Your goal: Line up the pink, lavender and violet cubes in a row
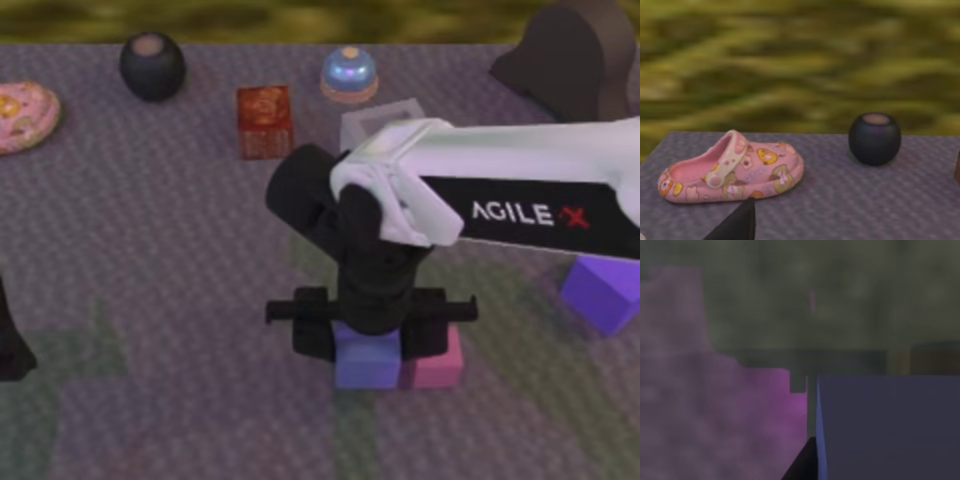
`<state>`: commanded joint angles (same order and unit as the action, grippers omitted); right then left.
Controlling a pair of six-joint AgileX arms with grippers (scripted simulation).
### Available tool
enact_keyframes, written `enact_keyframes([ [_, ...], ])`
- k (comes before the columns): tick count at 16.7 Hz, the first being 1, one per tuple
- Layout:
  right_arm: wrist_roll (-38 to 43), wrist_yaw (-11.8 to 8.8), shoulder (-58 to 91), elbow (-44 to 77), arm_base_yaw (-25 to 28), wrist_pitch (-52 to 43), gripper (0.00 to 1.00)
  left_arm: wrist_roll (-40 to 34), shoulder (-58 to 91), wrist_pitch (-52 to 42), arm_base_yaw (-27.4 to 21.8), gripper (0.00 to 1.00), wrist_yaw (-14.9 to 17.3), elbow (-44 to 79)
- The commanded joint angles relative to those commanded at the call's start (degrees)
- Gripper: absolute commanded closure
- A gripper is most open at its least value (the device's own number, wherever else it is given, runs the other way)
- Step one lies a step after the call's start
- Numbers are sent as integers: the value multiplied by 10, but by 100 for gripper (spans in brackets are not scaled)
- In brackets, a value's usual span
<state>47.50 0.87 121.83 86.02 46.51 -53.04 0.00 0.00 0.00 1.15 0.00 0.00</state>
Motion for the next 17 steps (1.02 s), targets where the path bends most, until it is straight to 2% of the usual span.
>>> enact_keyframes([
  [5,0,0,6,-9,1,11,100,0,0,0,0,0,0,0],
  [17,0,0,6,-9,1,11,10,0,0,0,0,0,0,0],
])
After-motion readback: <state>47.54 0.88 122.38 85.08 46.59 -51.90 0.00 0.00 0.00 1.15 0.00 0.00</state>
